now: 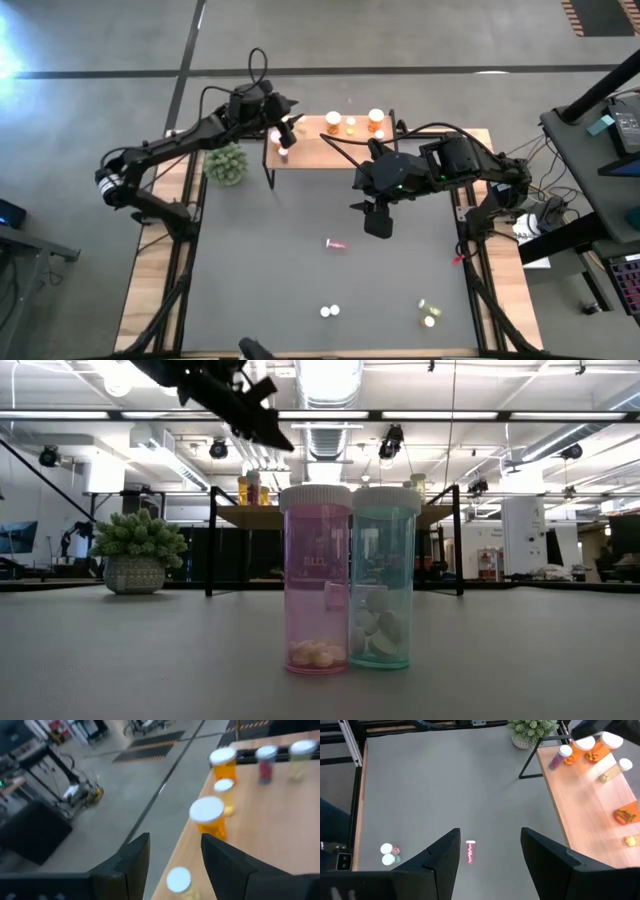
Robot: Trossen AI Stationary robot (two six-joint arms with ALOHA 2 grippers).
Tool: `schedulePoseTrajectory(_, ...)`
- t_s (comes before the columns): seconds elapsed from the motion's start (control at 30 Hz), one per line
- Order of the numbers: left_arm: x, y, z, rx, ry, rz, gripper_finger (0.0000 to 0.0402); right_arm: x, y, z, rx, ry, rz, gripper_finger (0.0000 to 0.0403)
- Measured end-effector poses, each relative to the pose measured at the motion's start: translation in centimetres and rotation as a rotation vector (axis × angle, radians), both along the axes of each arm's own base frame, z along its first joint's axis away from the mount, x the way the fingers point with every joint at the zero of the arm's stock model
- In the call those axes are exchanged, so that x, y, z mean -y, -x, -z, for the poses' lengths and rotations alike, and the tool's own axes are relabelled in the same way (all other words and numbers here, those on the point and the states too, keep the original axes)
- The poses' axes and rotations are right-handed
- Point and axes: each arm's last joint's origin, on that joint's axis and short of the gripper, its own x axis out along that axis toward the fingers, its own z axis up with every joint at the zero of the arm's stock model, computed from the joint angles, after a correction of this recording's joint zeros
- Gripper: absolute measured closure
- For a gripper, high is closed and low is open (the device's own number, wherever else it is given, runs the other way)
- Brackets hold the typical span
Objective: Pick and place medicine bottles onto shelf by color
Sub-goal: Put the small pink pill bottle on the shelf
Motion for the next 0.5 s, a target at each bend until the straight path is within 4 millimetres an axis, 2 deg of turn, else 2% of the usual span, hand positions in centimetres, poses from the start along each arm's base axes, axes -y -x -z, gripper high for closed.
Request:
schedulePoseTrajectory(0.2,3.6,0.2,-2.6,0.061,-0.099,0.111,0.024,0.0,0.0,0.0,0.0,0.0,0.0,0.0204)
schedulePoseTrajectory(0.5,11.3,-1.9,-3.4,0.104,-0.098,0.358,0.024,0.0,0.0,0.0,0.0,0.0,0.0,0.0204)
